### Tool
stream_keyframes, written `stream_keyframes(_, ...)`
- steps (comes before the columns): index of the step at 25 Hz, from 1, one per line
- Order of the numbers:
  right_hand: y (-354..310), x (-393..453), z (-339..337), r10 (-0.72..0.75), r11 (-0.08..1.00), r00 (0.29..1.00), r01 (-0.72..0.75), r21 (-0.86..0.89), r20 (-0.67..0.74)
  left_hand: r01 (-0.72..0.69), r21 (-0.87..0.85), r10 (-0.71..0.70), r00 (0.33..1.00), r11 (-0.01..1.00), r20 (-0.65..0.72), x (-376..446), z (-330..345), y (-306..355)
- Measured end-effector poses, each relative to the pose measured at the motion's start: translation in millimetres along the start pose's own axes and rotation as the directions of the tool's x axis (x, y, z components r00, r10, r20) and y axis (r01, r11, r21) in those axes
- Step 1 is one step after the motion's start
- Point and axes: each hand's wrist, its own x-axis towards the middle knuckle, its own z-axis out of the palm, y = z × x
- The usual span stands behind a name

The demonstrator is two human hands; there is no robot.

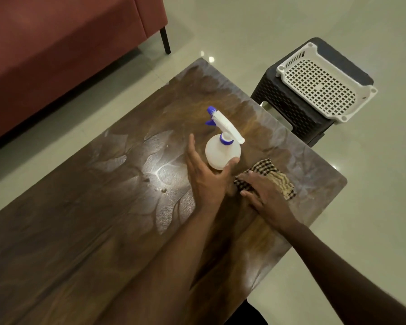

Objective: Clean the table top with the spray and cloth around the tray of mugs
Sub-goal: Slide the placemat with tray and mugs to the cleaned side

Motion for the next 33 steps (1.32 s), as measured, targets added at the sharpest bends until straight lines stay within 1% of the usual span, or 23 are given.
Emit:
stream_keyframes(2,-28.0,-3.5,2.8,-0.002,1.000,0.998,0.004,0.031,-0.064,0.016,0.033,-0.016,1.000,0.999,-0.005,-17.0,-27.7,-8.9)
stream_keyframes(4,-54.8,-5.8,10.3,-0.041,0.999,0.996,0.043,0.024,-0.078,0.022,0.066,-0.020,0.999,0.998,-0.031,-33.5,-60.3,-17.5)
stream_keyframes(6,-86.4,-7.8,21.4,-0.109,0.993,0.991,0.112,0.027,-0.076,0.025,0.085,-0.018,0.996,0.996,-0.083,-54.5,-98.9,-25.0)
stream_keyframes(8,-120.2,-9.0,36.1,-0.205,0.978,0.974,0.207,0.015,-0.092,0.021,0.095,-0.005,0.987,0.995,-0.162,-72.1,-135.5,-34.2)
stream_keyframes(11,-170.3,-13.0,69.3,-0.339,0.937,0.938,0.343,0.062,-0.068,0.069,0.084,-0.048,0.972,0.994,-0.228,-101.4,-190.8,-59.4)
stream_keyframes(13,-197.3,-25.0,96.8,-0.394,0.912,0.918,0.395,0.107,-0.031,0.120,0.053,-0.101,0.957,0.991,-0.271,-125.6,-224.1,-79.2)
stream_keyframes(15,-230.8,-41.0,129.2,-0.446,0.889,0.893,0.431,0.157,0.070,0.203,0.017,-0.186,0.922,0.979,-0.339,-156.0,-260.5,-101.1)
stream_keyframes(17,-269.1,-63.6,165.5,-0.488,0.871,0.853,0.462,0.168,0.187,0.287,-0.009,-0.266,0.877,0.958,-0.400,-188.5,-300.8,-123.3)
stream_keyframes(18,-286.6,-77.6,185.1,-0.514,0.857,0.829,0.489,0.162,0.218,0.324,-0.013,-0.300,0.860,0.946,-0.413,-204.0,-321.8,-133.8)
stream_keyframes(20,-328.5,-109.8,229.5,-0.568,0.823,0.773,0.538,0.184,0.283,0.363,0.010,-0.323,0.842,0.932,-0.432,-238.9,-368.2,-155.5)
stream_keyframes(21,-351.5,-127.7,252.3,-0.588,0.809,0.744,0.548,0.213,0.319,0.367,0.030,-0.316,0.837,0.930,-0.447,-257.3,-392.6,-164.4)
stream_keyframes(22,-368.0,-141.3,268.4,-0.592,0.806,0.733,0.539,0.244,0.335,0.356,0.051,-0.295,0.839,0.933,-0.458,-268.7,-410.5,-165.8)
stream_keyframes(23,-381.9,-152.3,279.7,-0.587,0.809,0.736,0.519,0.277,0.337,0.334,0.063,-0.269,0.844,0.940,-0.465,-277.2,-425.3,-165.0)
stream_keyframes(25,-428.7,-177.7,312.9,-0.564,0.821,0.736,0.451,0.349,0.376,0.304,0.086,-0.216,0.824,0.949,-0.523,-302.4,-477.2,-170.9)
stream_keyframes(27,-464.6,-192.5,336.8,-0.524,0.840,0.749,0.376,0.393,0.404,0.293,0.152,-0.142,0.775,0.944,-0.616,-317.7,-526.9,-177.3)
stream_keyframes(28,-478.5,-198.1,348.4,-0.526,0.838,0.748,0.375,0.396,0.405,0.304,0.150,-0.132,0.736,0.941,-0.664,-325.2,-552.2,-181.8)
stream_keyframes(30,-499.6,-205.5,369.6,-0.545,0.829,0.744,0.411,0.379,0.387,0.348,0.064,-0.191,0.650,0.935,-0.736,-337.8,-598.3,-193.6)
stream_keyframes(32,-516.0,-213.2,387.3,-0.536,0.837,0.738,0.402,0.371,0.410,0.419,-0.002,-0.278,0.599,0.908,-0.751,-346.0,-634.5,-215.2)
stream_keyframes(33,-521.3,-216.6,396.1,-0.526,0.842,0.736,0.380,0.382,0.427,0.471,-0.014,-0.330,0.597,0.882,-0.732,-348.3,-646.6,-228.2)
